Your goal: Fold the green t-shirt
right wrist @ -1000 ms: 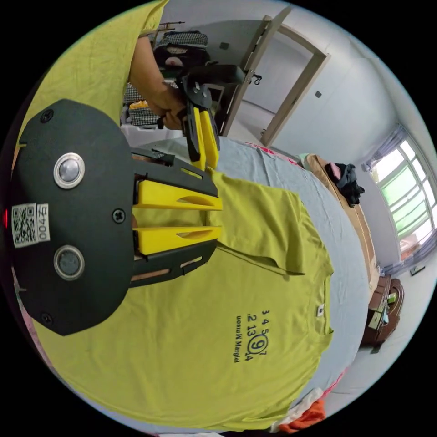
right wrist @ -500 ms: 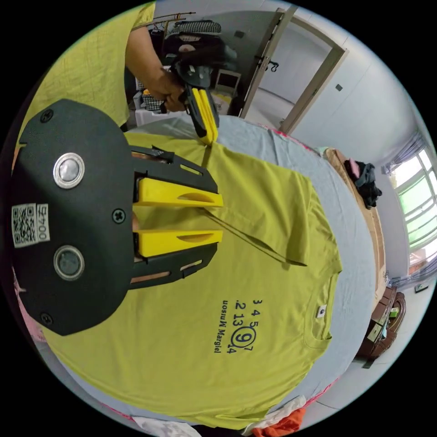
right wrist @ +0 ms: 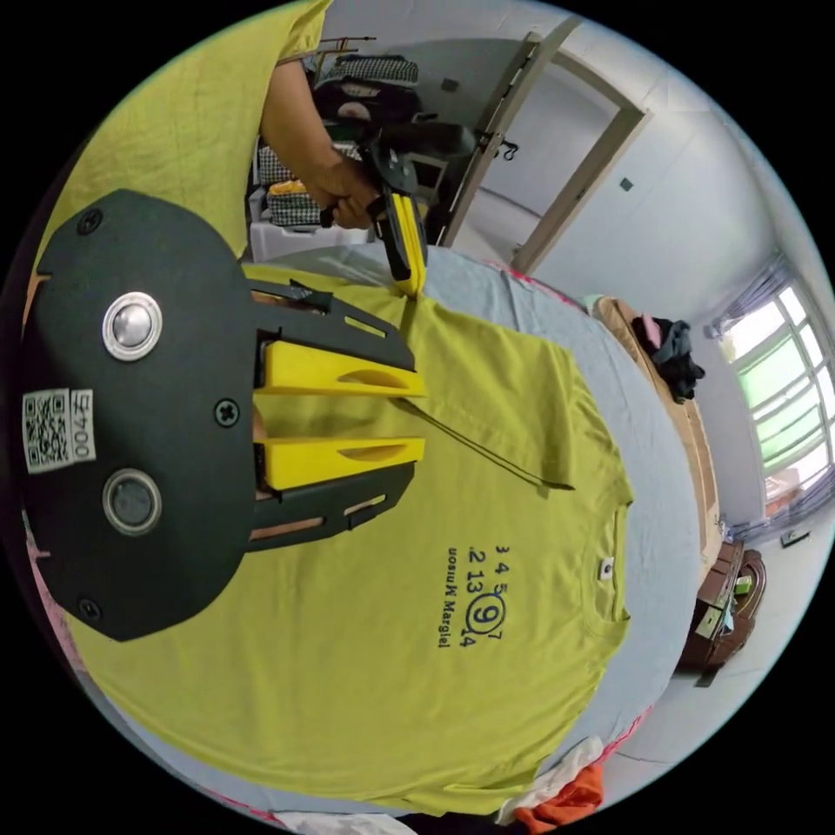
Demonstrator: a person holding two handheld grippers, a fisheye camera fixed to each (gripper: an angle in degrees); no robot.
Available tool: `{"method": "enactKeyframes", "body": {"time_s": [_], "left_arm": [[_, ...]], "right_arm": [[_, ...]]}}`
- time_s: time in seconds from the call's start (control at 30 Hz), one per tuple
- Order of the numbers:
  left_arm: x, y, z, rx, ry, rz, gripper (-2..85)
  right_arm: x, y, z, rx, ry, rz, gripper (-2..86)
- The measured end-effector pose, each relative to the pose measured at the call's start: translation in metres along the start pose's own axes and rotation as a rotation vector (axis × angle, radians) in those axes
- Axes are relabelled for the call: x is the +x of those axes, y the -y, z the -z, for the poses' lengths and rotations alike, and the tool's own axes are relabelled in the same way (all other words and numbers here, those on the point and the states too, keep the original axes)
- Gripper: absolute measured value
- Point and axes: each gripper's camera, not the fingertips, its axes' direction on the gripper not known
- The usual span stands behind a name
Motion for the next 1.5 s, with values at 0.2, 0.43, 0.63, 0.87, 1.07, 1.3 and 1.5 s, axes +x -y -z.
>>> {"method": "enactKeyframes", "body": {"time_s": [0.2, 0.43, 0.63, 0.87, 1.07, 1.3, 1.5], "left_arm": [[0.021, -0.012, 0.013, 0.053, 0.044, -0.044, 2.8], [-0.004, -0.037, 0.014, 0.015, 0.039, -0.007, 2.9], [-0.020, -0.051, 0.014, 0.023, 0.011, 0.031, 2.6], [-0.006, -0.039, 0.007, 0.044, -0.017, -0.042, 2.4], [0.006, -0.038, -0.008, 0.044, -0.008, -0.099, 1.9], [0.019, -0.038, -0.046, -0.007, 0.062, -0.194, 0.7], [-0.007, -0.049, -0.076, -0.060, 0.065, -0.163, 0.3]], "right_arm": [[0.017, 0.014, -0.013, -0.053, 0.117, 0.018, 6.8], [0.042, 0.013, -0.028, -0.095, 0.150, -0.043, 7.4], [0.046, 0.017, -0.023, -0.057, 0.153, -0.043, 4.8], [0.053, 0.031, -0.022, -0.106, 0.154, -0.031, 1.7], [0.067, 0.011, -0.009, -0.127, 0.129, -0.012, 0.9], [0.098, 0.038, 0.026, -0.010, 0.149, -0.044, 6.7], [0.117, 0.140, 0.026, 0.023, 0.016, 0.048, 7.6]]}}
